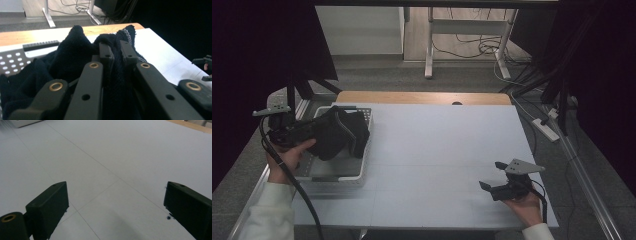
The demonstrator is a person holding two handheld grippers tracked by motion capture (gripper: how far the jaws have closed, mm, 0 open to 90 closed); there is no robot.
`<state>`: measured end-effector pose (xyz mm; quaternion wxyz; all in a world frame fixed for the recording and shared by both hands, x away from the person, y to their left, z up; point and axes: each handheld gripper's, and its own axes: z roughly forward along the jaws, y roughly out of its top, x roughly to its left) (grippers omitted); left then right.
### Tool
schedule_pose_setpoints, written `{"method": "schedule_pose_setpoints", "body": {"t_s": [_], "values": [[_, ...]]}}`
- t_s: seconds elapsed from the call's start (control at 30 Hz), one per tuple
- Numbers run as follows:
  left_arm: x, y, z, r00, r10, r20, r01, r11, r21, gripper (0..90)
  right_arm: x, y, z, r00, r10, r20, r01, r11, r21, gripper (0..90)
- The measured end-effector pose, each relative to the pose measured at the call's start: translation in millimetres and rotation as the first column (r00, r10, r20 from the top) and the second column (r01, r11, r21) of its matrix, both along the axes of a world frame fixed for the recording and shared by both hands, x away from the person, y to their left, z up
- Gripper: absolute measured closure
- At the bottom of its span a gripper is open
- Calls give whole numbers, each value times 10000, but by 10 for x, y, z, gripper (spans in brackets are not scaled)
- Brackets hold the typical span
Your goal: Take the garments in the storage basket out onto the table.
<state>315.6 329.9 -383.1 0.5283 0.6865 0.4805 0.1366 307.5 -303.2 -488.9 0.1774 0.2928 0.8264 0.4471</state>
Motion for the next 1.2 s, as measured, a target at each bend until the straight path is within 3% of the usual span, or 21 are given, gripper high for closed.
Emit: {"method": "schedule_pose_setpoints", "body": {"t_s": [0.2, 0.57, 1.0, 1.2], "values": [[17, -18, 5, 9997, 178, 168, -172, 9992, -369, 819, 1, -3, 0, 10000, -6, -5, 6, 10000, 1, 57], [19, -57, 123, 9981, 246, 560, -212, 9980, -600, 819, 2, 4, -6, 10000, -19, -27, 19, 10000, -3, 57], [68, -123, 257, 9960, 382, 807, -333, 9976, -614, 820, 5, 1, -11, 10000, -1, -51, 1, 10000, -4, 57], [81, -152, 382, 9937, 363, 1062, -292, 9973, -680, 820, 8, 1, -13, 10000, -17, -61, 16, 10000, -29, 57]]}}
